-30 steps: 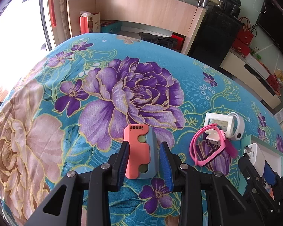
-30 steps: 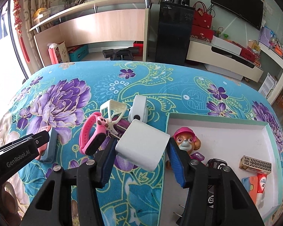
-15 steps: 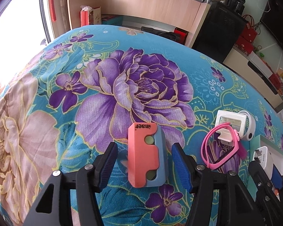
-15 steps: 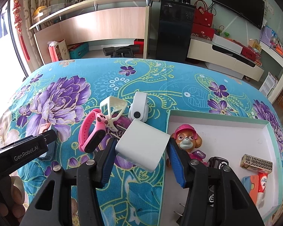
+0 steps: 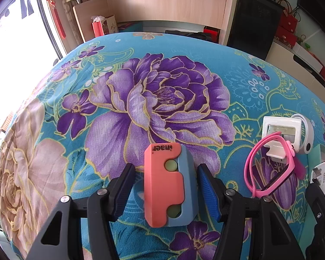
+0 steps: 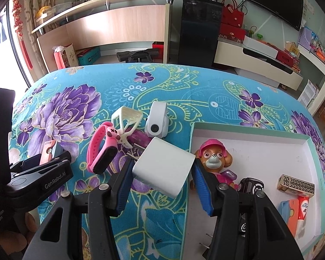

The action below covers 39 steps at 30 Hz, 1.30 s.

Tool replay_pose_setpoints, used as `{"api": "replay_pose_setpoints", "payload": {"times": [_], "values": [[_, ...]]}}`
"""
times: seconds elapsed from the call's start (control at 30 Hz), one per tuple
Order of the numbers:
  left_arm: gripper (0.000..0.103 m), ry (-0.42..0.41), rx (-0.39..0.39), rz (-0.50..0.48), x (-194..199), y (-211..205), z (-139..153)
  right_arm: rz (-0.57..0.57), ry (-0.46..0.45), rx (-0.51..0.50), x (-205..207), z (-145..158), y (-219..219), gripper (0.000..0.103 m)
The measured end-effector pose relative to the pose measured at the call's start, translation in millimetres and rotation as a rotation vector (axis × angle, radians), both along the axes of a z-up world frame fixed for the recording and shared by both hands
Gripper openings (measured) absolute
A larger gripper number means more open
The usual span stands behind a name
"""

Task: Organize rigid objects
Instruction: 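Grasp the white cube charger with the right tool while the left tool holds the pink-and-blue toy, then carry the pink-and-blue toy and white charger over the tray and lower them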

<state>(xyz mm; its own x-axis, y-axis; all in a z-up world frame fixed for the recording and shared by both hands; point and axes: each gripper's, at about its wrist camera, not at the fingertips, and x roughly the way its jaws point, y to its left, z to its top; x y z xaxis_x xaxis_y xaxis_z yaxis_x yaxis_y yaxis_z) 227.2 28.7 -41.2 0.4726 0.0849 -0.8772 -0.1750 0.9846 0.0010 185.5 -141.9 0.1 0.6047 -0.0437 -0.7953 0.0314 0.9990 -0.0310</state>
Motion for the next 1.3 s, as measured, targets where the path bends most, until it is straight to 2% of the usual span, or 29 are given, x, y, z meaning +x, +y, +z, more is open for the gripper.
{"api": "replay_pose_setpoints", "payload": {"times": [0.13, 0.2, 0.47, 0.63, 0.93, 1.3], "values": [[0.056, -0.001, -0.003, -0.002, 0, -1, 0, 0.002, 0.002, 0.003, 0, -1, 0, 0.055], [0.046, -0.003, -0.003, -0.007, 0, -2, 1, 0.002, 0.002, 0.005, 0, -1, 0, 0.055], [0.045, -0.015, -0.067, 0.001, -6, 3, 12, 0.0, -0.007, 0.014, -1, 3, -2, 0.055], [0.045, -0.063, -0.096, -0.012, -10, 2, 30, 0.0, -0.017, 0.02, -2, 7, -3, 0.055], [0.045, -0.14, -0.093, -0.036, -19, -6, 61, -0.005, -0.051, 0.034, -8, 20, -7, 0.055], [0.045, -0.207, -0.108, -0.112, -29, -33, 88, -0.048, -0.081, 0.062, -18, 36, -27, 0.056]]}}
